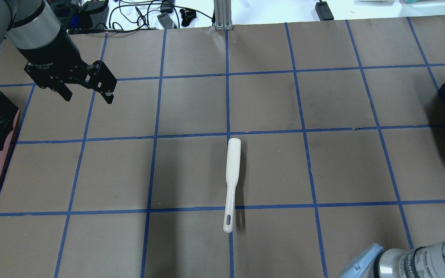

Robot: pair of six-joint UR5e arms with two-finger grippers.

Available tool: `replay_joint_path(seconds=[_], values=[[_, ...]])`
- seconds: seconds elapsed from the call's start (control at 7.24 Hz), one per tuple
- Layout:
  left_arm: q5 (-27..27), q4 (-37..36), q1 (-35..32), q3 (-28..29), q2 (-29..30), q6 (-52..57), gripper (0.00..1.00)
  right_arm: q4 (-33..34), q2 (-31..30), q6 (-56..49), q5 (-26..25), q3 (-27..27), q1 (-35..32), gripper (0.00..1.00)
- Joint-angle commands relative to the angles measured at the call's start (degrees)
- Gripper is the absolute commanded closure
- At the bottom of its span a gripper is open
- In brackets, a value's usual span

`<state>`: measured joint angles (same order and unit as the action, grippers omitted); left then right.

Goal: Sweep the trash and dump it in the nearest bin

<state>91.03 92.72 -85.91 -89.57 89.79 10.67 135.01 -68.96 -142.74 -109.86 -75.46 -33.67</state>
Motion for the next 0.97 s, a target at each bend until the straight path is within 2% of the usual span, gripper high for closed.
replay_joint_path(seconds=[0.0, 0.41, 0.55, 0.83], values=[[-0.2, -0.1, 0.3, 0.1, -0.1, 0.0, 0.00, 2.5, -1.4, -1.9, -0.4, -0.4, -0.2, 1.00], [-0.4, -0.1, 0.3, 0.0, -0.1, -0.7, 0.00, 2.4, -2.1, -1.1, -0.6, -0.6, -1.0, 1.00], [0.2, -0.2, 0.2, 0.3, -0.2, -0.8, 0.00, 1.7, -1.9, 5.4, 0.3, -0.6, -2.3, 1.00], [0.0, -0.2, -0.1, 0.3, -0.4, -0.8, 0.00, -4.9, -2.9, 15.2, 3.4, -0.7, -6.7, 1.00]])
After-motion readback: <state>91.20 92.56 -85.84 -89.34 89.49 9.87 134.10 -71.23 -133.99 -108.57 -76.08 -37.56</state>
